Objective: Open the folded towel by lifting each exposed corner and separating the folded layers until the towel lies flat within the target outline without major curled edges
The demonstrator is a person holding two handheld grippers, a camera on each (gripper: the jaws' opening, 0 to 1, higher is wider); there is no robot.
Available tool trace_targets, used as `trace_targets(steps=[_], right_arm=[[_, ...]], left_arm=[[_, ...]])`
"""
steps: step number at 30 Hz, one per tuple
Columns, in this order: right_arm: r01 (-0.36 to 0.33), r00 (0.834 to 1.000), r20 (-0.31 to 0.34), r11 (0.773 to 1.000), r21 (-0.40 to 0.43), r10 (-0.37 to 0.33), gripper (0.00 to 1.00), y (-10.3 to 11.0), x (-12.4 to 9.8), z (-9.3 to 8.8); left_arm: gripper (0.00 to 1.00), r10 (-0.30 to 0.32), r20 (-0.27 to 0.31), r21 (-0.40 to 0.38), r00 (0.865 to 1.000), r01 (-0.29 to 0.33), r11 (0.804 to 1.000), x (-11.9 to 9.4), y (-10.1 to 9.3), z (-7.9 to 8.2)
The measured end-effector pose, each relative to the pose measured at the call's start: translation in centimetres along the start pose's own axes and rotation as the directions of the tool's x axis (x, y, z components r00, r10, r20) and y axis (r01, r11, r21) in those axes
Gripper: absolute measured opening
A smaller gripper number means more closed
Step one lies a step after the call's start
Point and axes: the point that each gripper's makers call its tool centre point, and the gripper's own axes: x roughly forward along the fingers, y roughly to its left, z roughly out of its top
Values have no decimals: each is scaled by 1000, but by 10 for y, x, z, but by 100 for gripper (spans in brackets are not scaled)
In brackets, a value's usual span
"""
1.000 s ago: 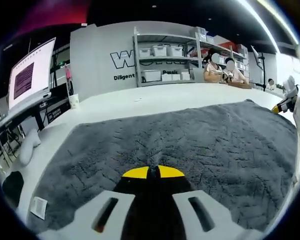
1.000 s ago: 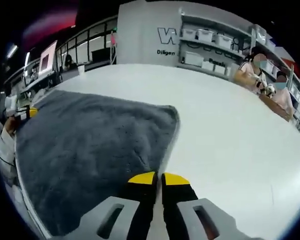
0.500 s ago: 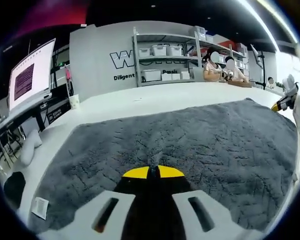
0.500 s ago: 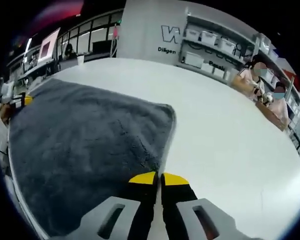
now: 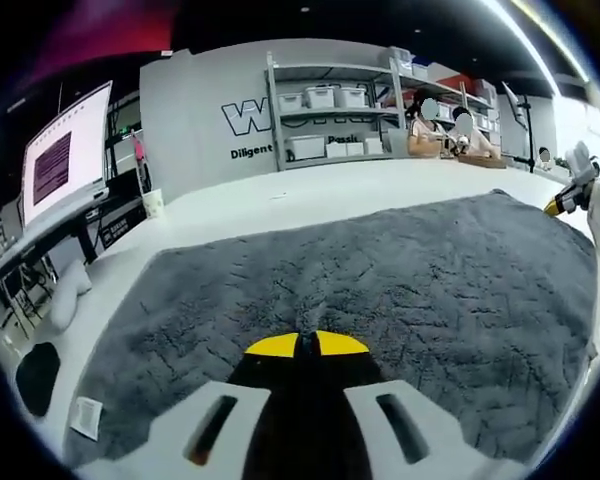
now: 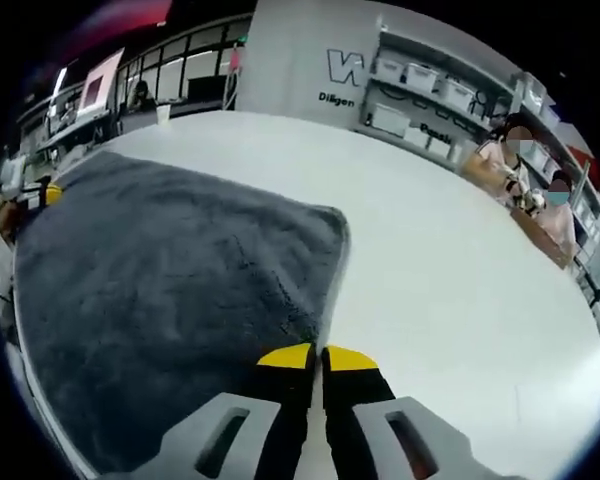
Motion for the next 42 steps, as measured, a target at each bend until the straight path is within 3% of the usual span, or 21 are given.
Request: trace_targets(steps=[9, 20, 25, 34, 37, 39, 42], right_arm=[[14, 1000, -7, 1000, -15, -14, 0, -1, 2, 2], [30, 999, 23, 1000, -4, -30, 0, -3, -7, 10], [45, 995, 87, 998, 34, -48, 1, -11, -15, 28], [55, 992, 108, 998, 27, -58, 4, -15, -14, 46], [53, 992, 111, 998, 18, -55, 4, -17, -11, 54], [50, 992, 115, 999, 13, -51, 4, -18, -8, 61], [54, 991, 121, 999, 2, -54, 4, -22, -4, 70]], left_arm=[[4, 5, -3, 10, 1000, -5, 1000, -2, -1, -1], [14, -16, 43, -62, 999, 18, 998, -7, 11, 10], [13, 27, 68, -64, 997, -23, 998, -10, 44, 30], [21, 97, 81, -10, 992, -97, 995, -16, 103, 74], [21, 101, 79, 3, 992, -101, 995, -9, 117, 86], [21, 54, 49, -3, 997, -54, 999, 1, 119, 87], [21, 65, 31, 16, 997, -65, 998, 11, 128, 91]])
